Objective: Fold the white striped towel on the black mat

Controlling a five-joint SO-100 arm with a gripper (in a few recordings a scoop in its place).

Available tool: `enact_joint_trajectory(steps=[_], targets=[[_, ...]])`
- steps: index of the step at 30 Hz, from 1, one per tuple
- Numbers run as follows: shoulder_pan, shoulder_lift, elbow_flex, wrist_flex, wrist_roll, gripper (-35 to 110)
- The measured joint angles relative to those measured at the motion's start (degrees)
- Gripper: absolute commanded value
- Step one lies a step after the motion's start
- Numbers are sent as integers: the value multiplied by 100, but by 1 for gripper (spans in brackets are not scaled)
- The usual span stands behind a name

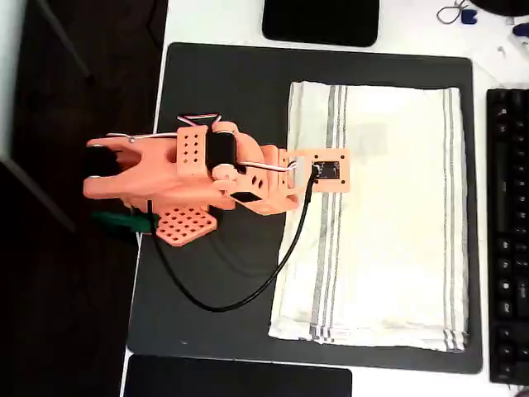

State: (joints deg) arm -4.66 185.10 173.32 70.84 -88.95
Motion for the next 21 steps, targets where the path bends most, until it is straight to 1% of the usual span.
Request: enact_joint_trajectory(steps=[3, 7, 13, 21], targets=[[0, -264, -141, 26, 0, 0], [-176, -879, -809, 404, 35, 0], [-694, -1890, -1898, 650, 545, 0], [-1266, -2997, -2936, 738, 914, 0]])
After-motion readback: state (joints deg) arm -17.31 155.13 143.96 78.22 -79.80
